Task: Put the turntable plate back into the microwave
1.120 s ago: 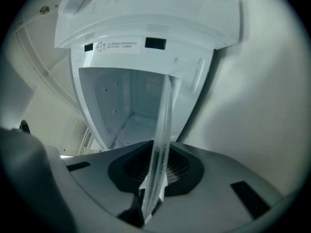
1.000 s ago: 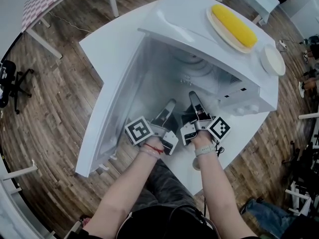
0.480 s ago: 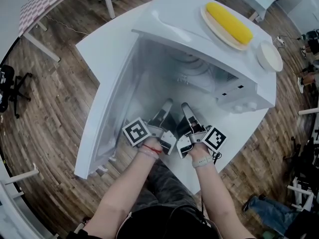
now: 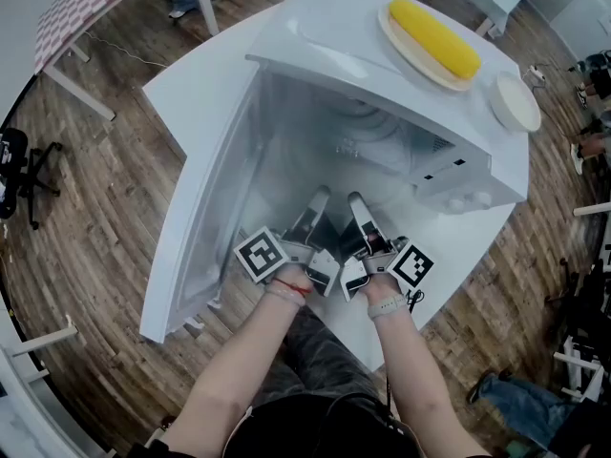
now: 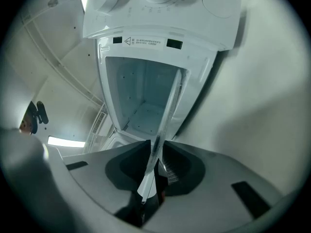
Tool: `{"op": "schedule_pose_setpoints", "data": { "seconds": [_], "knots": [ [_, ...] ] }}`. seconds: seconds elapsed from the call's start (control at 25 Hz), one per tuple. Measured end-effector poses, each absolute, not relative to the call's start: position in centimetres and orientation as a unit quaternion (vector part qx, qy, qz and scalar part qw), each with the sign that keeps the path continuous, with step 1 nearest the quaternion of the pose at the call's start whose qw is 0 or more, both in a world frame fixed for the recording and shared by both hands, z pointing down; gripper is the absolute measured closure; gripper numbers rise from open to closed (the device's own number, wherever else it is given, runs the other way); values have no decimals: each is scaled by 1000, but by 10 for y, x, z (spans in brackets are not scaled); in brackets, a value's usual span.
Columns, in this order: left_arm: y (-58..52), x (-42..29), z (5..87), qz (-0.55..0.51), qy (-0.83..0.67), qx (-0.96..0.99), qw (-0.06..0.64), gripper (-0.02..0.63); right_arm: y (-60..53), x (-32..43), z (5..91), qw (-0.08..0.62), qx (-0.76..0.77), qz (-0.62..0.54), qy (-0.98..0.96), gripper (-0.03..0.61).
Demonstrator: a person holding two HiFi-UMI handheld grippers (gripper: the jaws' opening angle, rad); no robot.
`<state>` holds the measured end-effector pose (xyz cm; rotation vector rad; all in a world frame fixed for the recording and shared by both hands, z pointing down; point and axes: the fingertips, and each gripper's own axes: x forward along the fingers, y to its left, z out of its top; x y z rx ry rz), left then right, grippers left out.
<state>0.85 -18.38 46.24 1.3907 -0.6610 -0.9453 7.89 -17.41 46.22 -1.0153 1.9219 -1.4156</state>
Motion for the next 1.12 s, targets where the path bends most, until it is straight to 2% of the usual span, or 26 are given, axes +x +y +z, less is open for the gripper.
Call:
{"op": "schedule_pose_setpoints", "data": {
  "seconds": [0.8,1.12],
  "knots": [
    [-207,13,460,-406,-295,613,610,560,-198,84,459,271,-378,-509,724,485],
    [-213,19,463,-356,-306,656,591,560,-202,89,465,283,-386,-523,706,488]
  ]
}}
